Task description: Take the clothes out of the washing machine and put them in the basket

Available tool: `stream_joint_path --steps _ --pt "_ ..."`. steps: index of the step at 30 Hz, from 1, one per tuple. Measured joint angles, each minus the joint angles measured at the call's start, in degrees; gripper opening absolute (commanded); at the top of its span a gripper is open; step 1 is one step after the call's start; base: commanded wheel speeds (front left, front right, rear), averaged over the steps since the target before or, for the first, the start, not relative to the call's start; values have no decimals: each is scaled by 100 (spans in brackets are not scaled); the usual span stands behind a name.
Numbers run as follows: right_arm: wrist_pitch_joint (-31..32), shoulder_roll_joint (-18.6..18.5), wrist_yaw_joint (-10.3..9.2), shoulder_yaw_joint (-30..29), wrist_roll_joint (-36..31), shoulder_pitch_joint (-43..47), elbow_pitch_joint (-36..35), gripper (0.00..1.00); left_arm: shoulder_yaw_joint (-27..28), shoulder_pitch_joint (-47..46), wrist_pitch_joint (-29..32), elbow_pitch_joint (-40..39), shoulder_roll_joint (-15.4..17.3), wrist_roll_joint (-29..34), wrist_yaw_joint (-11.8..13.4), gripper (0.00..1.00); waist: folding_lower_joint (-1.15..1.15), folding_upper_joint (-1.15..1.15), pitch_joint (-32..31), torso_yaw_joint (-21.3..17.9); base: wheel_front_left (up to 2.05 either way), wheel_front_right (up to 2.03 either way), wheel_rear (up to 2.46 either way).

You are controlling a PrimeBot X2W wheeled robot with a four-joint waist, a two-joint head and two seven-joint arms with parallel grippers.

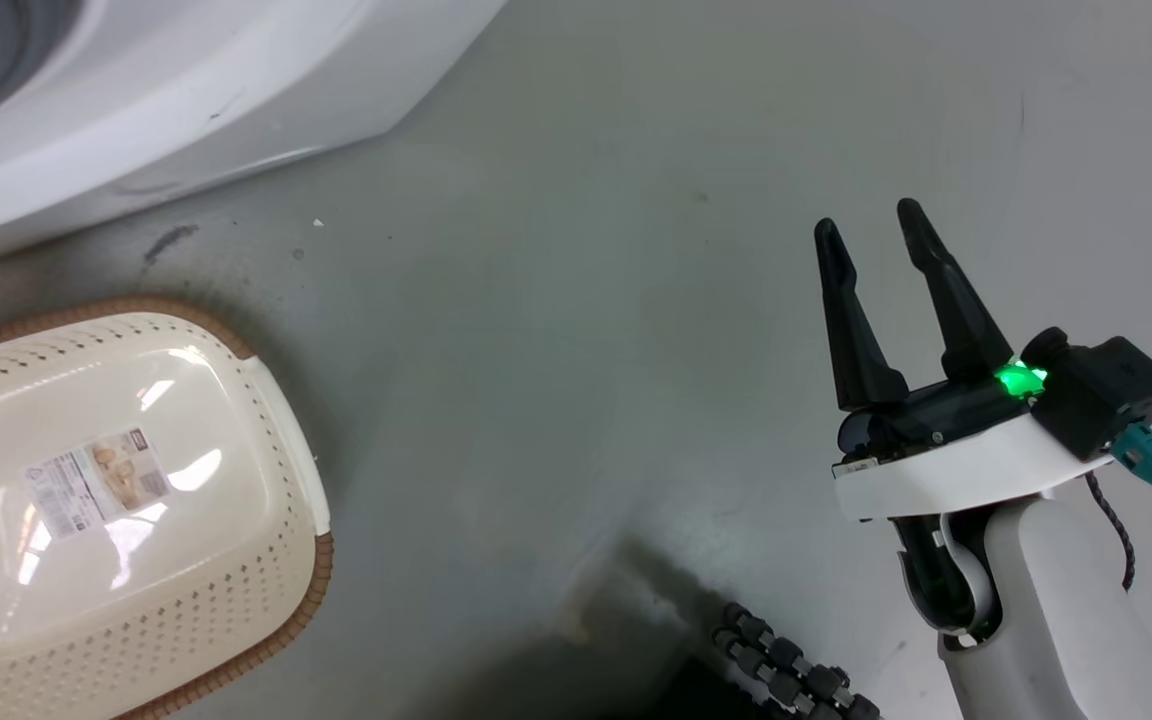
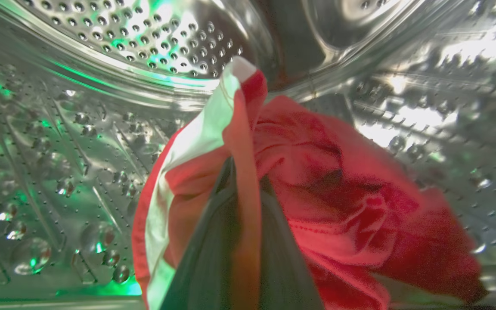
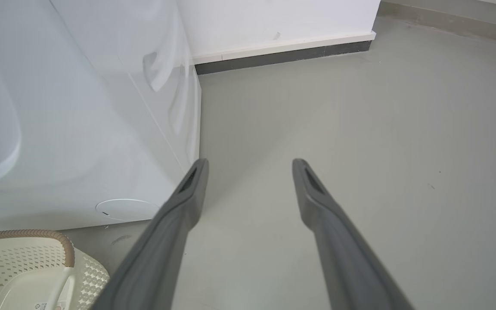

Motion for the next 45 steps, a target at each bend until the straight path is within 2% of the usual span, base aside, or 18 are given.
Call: stream_joint_path --steps 5,9,15,23,29,34,41,45 --pt "0 1 0 -144 -112 43 26 100 152 330 -962 339 -324 -288 162 0 0 0 -347 88 0 0 0" --pt "0 2 0 -244 -235 171 109 100 267 637 -1841 678 -544 -528 186 0 0 0 -693 167 0 0 0" --pt "0 4 0 -385 -376 428 247 100 494 1318 -2982 1238 -907 -929 183 0 0 0 -1289 292 0 0 0" --pt "0 4 0 -563 -606 825 414 100 575 2248 -4016 1789 -1289 -1225 30 0 -1 0 -2126 483 0 0 0" --pt "0 3 0 -691 -756 1144 476 100 533 2742 -4351 1867 -1535 -1328 -82 0 -1 0 -2744 668 0 0 0" --pt "51 3 0 -778 -839 1349 447 100 487 3115 -4435 1631 -1672 -1362 -134 0 -2 0 -3233 840 0 0 0" --pt "203 2 0 -898 -922 1571 244 100 380 3737 -4335 857 -1887 -1445 -167 0 -2 0 -3731 1126 0 0 0" --pt "304 1 0 -956 -947 1692 130 100 333 4291 -4143 99 -2060 -1501 -56 0 -2 0 -3882 1304 0 0 0"
